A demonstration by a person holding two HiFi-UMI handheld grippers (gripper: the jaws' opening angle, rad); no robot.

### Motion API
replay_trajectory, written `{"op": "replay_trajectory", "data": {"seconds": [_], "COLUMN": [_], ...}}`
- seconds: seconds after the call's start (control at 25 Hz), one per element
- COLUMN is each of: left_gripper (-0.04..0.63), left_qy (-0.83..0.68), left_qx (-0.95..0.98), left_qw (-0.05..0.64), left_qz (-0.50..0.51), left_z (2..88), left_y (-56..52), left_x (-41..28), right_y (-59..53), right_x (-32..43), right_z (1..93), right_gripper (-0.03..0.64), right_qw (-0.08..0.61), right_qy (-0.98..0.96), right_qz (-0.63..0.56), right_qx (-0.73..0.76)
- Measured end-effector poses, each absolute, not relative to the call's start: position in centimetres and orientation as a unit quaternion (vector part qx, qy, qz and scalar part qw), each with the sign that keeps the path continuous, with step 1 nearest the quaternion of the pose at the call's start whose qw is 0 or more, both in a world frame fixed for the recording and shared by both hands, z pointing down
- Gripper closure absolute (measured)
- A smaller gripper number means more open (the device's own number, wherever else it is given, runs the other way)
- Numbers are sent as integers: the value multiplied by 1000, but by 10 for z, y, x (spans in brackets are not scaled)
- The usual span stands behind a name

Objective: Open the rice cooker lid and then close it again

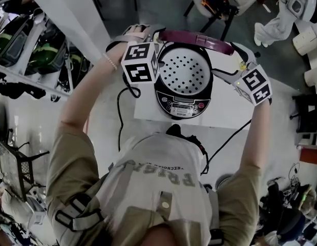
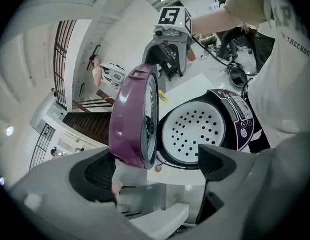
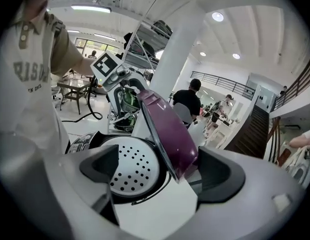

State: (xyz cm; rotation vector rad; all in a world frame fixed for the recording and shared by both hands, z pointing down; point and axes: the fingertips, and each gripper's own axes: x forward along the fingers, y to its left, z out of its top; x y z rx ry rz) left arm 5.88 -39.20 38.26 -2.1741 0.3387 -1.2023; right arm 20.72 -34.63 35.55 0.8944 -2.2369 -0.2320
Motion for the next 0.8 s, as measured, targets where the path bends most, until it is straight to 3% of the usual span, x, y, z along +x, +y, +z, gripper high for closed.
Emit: {"op": "replay_trajectory", "data": {"seconds": [0.8], "left_gripper": [67], "left_qy": [19], "left_qx": [-806], "left_qw": [316], "left_qz": [-500], "left_z": [458], "left_y": [-308], "left_x": [44], "right_y": [-272], "right_x": [189], "right_z": [436], "right_gripper": [149], "right_qw": [448], "right_qy": [-859], "right_qz": [-54], "right_qx": [242]}}
